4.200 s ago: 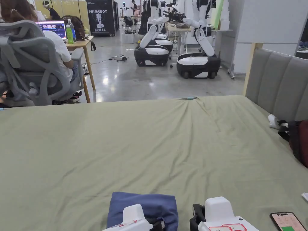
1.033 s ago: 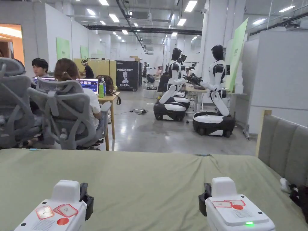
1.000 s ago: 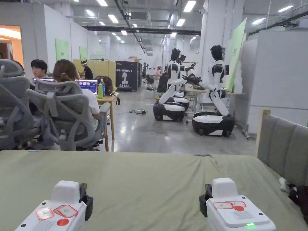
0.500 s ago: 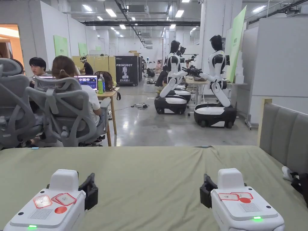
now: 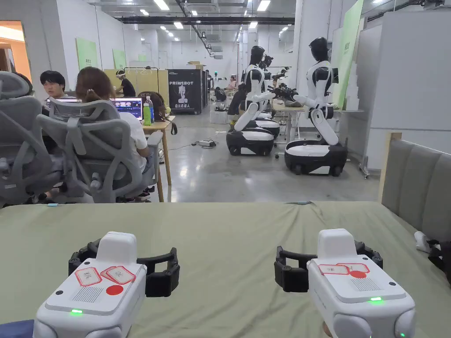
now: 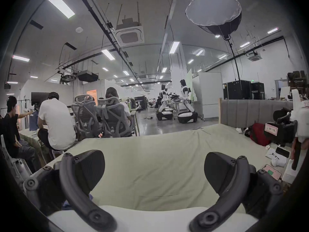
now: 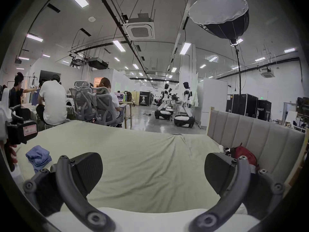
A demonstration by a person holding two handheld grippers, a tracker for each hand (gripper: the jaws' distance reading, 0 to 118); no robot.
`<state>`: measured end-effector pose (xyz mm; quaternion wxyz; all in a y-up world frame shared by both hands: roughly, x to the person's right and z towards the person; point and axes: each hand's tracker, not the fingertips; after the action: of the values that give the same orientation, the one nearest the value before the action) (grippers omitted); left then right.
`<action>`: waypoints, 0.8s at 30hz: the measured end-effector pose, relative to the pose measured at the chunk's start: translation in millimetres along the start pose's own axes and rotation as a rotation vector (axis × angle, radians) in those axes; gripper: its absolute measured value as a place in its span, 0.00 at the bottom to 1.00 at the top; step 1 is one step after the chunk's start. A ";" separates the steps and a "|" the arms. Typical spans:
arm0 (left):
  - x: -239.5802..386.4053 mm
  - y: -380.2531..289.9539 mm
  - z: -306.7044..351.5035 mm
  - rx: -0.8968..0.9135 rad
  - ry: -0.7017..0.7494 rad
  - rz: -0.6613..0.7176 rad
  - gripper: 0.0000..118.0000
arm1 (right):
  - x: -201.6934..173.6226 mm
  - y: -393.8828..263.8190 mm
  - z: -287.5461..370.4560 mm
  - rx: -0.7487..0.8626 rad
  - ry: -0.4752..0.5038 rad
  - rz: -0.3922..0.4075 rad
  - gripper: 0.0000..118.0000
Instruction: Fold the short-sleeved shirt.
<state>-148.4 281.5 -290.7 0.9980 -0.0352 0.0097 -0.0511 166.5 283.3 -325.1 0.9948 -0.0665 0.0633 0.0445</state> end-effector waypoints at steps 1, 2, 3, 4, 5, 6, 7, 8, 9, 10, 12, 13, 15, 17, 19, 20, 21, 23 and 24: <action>-0.5 -0.2 0.6 -0.001 0.002 0.003 1.00 | -0.5 0.9 0.1 -0.003 0.004 -0.003 1.00; -1.4 -0.8 1.5 0.000 0.004 0.004 1.00 | -1.1 1.7 -0.1 -0.006 0.011 -0.007 1.00; -2.3 -1.4 2.1 0.002 0.006 0.003 1.00 | -1.9 2.2 -0.4 -0.012 0.023 -0.007 1.00; -3.3 -1.7 3.4 0.005 0.010 0.000 1.00 | -3.2 2.4 -0.3 -0.014 0.028 -0.005 1.00; -4.2 -1.7 4.3 0.008 0.022 0.000 1.00 | -5.5 2.7 -0.7 -0.015 0.028 -0.006 1.00; -5.4 -1.6 4.8 0.009 0.029 0.004 1.00 | -6.9 2.9 -1.5 -0.020 0.032 -0.008 1.00; -7.3 -1.6 5.7 0.009 0.028 0.011 1.00 | -8.6 2.8 -2.6 -0.030 0.041 -0.004 1.00; -8.7 -1.3 6.0 0.007 0.028 0.020 1.00 | -11.0 2.1 -3.3 -0.036 0.048 0.001 1.00; -9.0 -1.3 6.2 0.006 0.028 0.023 1.00 | -12.8 1.9 -4.3 -0.040 0.049 0.000 1.00; -9.2 -1.0 6.7 0.006 0.029 0.022 1.00 | -15.5 2.3 -6.2 -0.051 0.040 -0.003 1.00; -9.8 -0.7 7.0 0.005 0.028 0.014 1.00 | -20.5 2.4 -6.5 -0.051 -0.003 0.002 1.00; -9.8 -0.5 7.2 0.004 0.028 0.012 1.00 | -20.9 3.8 -5.9 -0.052 -0.003 0.006 1.00; -9.8 0.0 7.4 0.006 0.025 0.013 1.00 | -18.8 6.6 -3.3 -0.048 -0.002 -0.025 1.00; -9.4 0.1 7.4 0.004 0.022 0.013 1.00 | -14.2 9.9 -2.8 -0.065 0.015 -0.103 1.00; -8.3 -0.4 7.1 0.001 0.020 0.008 1.00 | -10.7 14.0 -0.4 -0.066 0.012 -0.127 1.00; -7.8 -0.7 7.2 0.000 0.020 0.006 1.00 | -10.6 15.5 2.1 -0.066 0.003 -0.122 1.00; -7.4 -1.0 7.3 -0.001 0.020 0.005 1.00 | -10.4 17.1 4.1 -0.064 -0.003 -0.115 1.00; -6.6 -1.6 7.5 -0.004 0.020 0.007 1.00 | -8.5 22.1 8.8 -0.062 0.002 -0.103 1.00; -6.5 -2.0 7.6 -0.006 0.017 0.009 1.00 | -8.4 22.4 11.7 -0.060 0.008 -0.108 1.00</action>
<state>-154.9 280.7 -282.9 0.9980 -0.0376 0.0187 -0.0471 157.4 306.3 -315.3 0.9930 -0.0998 0.0623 -0.0076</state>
